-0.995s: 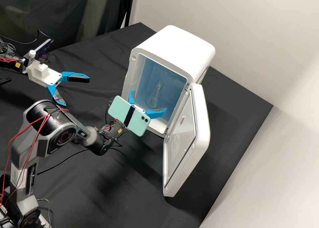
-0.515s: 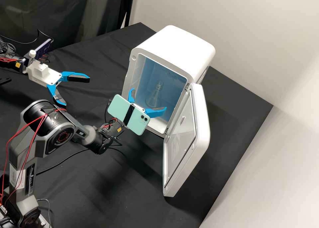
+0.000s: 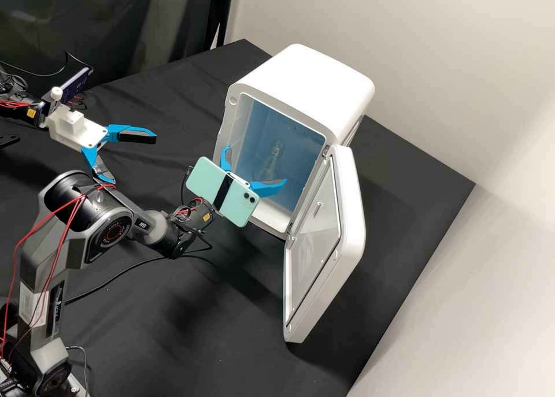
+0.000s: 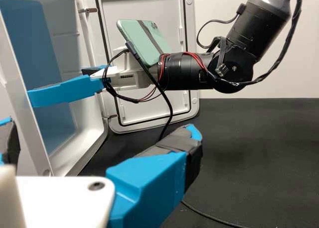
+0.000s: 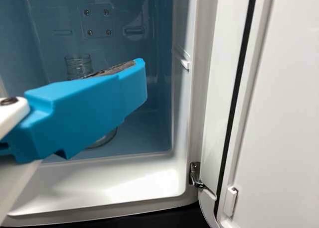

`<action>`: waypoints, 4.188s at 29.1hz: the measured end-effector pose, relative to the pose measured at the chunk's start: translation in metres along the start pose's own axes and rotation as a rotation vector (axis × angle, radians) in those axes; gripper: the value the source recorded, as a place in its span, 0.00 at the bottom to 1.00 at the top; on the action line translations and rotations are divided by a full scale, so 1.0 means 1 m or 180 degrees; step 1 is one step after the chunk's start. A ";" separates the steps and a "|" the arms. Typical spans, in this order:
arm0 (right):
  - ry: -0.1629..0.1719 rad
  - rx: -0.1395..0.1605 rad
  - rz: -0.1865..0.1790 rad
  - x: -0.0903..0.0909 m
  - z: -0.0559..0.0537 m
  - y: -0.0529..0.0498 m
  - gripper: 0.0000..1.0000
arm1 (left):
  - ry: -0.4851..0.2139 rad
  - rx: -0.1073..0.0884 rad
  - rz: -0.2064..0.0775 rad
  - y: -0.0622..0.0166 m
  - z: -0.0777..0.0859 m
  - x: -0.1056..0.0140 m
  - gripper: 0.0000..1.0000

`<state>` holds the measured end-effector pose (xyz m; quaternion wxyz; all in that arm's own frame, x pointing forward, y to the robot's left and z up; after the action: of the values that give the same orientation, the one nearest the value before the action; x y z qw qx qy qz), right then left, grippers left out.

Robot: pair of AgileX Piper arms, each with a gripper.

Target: Take the flask out of the incubator

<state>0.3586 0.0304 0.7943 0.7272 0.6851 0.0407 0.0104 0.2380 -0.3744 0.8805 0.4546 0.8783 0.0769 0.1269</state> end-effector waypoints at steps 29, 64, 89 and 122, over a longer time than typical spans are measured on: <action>-0.0025 -0.0011 -0.0004 0.002 0.008 -0.004 1.00 | 0.0000 0.0000 0.0000 0.0000 0.000 0.000 1.00; -0.0301 -0.0151 -0.0205 0.013 0.037 -0.024 1.00 | 0.0000 0.0000 0.0000 0.0000 0.000 0.000 1.00; -0.0410 -0.0202 -0.0022 -0.004 0.052 0.004 1.00 | -0.0002 -0.0002 0.0000 0.0000 0.000 0.000 1.00; -0.0072 -0.0184 -0.0045 0.016 0.015 -0.007 1.00 | -0.0002 -0.0002 0.0000 0.0000 0.000 0.000 1.00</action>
<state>0.3757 0.0165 0.7870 0.7472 0.6636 0.0369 -0.0013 0.2381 -0.3746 0.8802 0.4549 0.8782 0.0767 0.1266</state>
